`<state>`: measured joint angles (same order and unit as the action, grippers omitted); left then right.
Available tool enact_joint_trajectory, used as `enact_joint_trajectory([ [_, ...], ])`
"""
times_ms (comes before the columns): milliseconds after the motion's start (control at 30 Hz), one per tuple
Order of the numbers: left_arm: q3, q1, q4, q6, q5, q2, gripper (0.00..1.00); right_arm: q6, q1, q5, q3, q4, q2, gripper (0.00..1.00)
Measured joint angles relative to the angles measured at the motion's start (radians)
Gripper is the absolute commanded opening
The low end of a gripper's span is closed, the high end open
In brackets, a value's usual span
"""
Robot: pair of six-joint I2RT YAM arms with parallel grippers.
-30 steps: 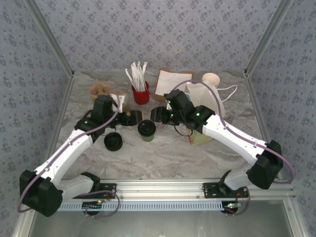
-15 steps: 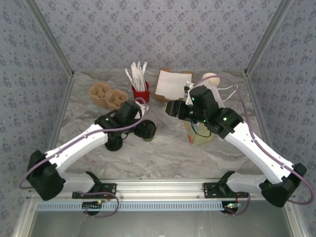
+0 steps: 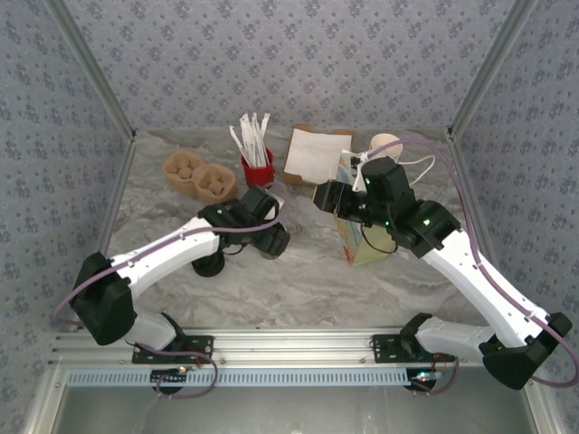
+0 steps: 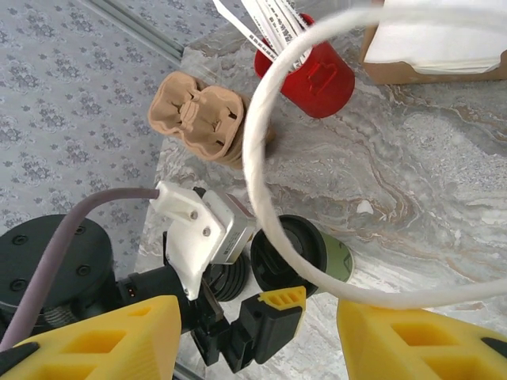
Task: Pack the takeout coffee
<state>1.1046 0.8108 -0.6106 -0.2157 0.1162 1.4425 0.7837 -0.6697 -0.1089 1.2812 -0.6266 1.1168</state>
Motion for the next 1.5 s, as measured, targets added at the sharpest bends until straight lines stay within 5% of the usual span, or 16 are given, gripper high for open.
enact_joint_trajectory([
  [367, 0.000, 0.001, 0.002, 0.001, 0.016, 0.020, 0.71, 0.000, 0.023, -0.014, 0.000, 0.000, -0.006, 0.58],
  [767, 0.000, -0.020, 0.003, -0.005, 0.020, 0.020, 0.71, 0.001, 0.024, -0.031, -0.009, 0.000, -0.023, 0.58],
  [1500, -0.118, -0.372, -0.101, -0.107, 0.093, -0.159, 0.71, 0.000, 0.010, -0.066, 0.040, 0.001, 0.016, 0.58],
])
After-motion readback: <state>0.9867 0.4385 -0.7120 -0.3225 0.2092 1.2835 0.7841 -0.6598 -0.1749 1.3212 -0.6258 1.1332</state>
